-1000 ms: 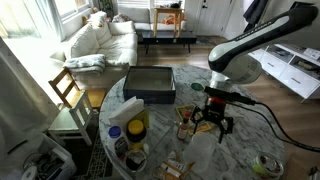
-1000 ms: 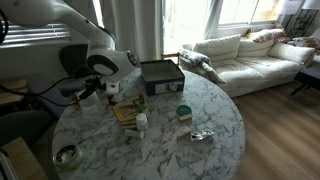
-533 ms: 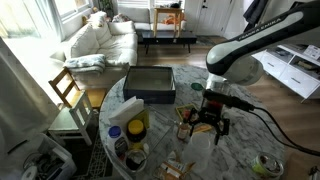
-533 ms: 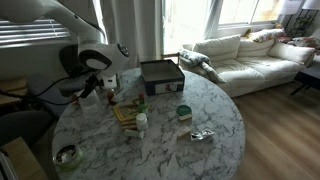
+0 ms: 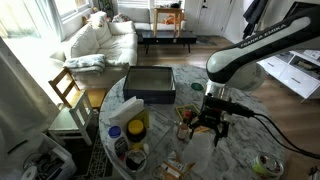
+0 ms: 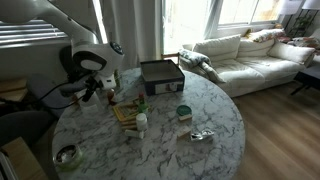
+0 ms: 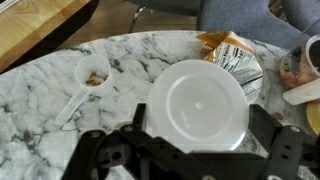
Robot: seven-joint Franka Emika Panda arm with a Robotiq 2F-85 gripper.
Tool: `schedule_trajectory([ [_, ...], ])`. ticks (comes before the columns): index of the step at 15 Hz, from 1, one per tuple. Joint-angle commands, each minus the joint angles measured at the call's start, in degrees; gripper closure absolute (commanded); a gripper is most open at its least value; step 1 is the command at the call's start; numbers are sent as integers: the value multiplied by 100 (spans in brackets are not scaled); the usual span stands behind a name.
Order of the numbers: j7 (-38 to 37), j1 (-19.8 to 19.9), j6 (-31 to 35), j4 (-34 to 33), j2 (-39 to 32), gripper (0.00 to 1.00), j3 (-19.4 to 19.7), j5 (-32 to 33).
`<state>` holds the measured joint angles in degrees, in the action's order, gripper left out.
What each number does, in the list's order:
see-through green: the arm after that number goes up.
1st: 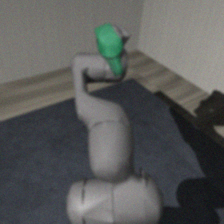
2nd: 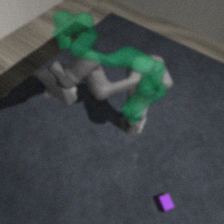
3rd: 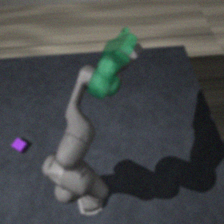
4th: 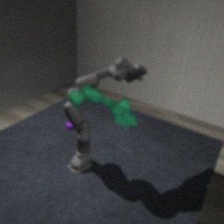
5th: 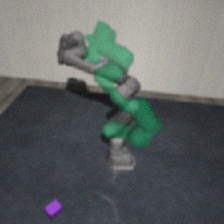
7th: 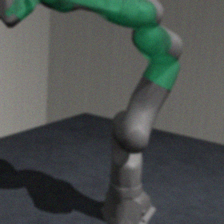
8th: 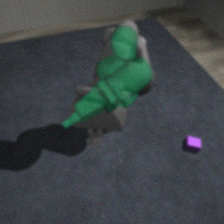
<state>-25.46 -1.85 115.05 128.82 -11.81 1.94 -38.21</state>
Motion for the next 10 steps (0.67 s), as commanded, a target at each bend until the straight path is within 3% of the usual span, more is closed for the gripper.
schedule_trajectory([
  [1, 109, -21, 361, 182, 52, 0, -74, 68],
  [8, 94, 49, 220, 143, -58, 0, -73, -47],
  [10, 101, 76, 215, 123, -68, 26, -57, -89],
])
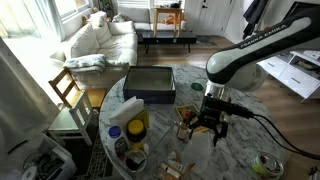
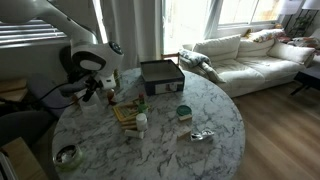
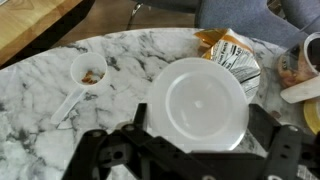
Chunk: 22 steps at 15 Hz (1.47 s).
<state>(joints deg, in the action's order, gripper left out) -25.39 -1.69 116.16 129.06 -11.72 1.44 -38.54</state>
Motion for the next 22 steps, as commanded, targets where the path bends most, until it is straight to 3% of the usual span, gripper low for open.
schedule_trajectory([
  [1, 81, 75, 112, 87, -69, 30, 4, -69],
  [6, -300, 98, 58, 106, 119, 31, 128, 282],
  [12, -1655, 78, 152, 292, 796, 31, 306, 1693],
  [19, -2891, 55, 130, 476, 1172, 31, 83, 3017],
  [22, -2813, 18, 343, 657, 1108, 31, -80, 3060],
])
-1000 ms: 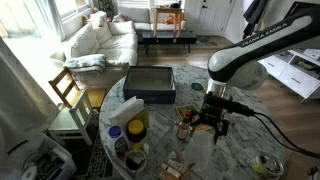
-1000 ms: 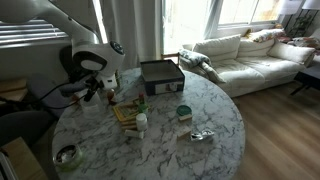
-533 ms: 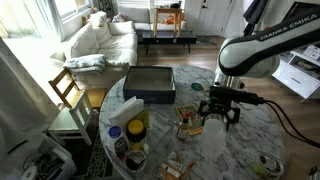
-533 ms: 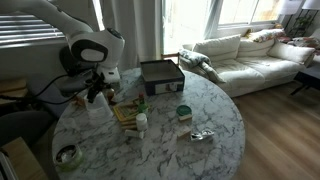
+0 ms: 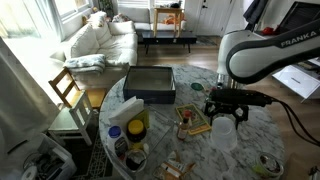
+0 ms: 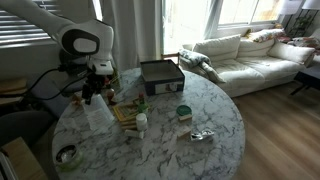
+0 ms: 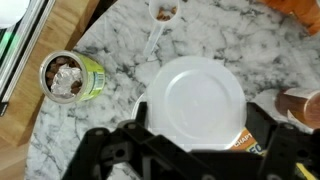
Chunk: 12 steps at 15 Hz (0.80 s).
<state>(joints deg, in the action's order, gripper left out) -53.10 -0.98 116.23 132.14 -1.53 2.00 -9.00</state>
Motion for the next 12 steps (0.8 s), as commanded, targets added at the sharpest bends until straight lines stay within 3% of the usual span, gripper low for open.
schedule_trajectory([
  [1, -14, -68, 407, 410, 64, 31, -183, 59],
  [7, -77, -180, 841, 609, -9, 31, -398, 14],
  [12, 185, -187, 913, 615, -217, 31, -472, -702],
])
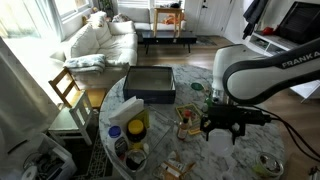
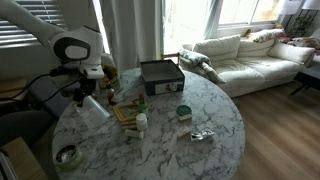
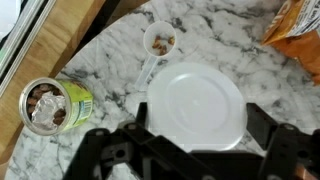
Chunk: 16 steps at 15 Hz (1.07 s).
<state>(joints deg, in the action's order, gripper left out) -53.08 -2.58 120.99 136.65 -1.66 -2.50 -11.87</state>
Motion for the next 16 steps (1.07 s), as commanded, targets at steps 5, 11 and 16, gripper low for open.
schedule_trajectory([
  [5, 350, -9, 643, 119, -378, 31, -29, -1038],
  [11, 757, 47, 875, 55, -672, 0, -31, -1768],
  [16, 953, 175, 407, 2, -501, 0, 79, -2331],
])
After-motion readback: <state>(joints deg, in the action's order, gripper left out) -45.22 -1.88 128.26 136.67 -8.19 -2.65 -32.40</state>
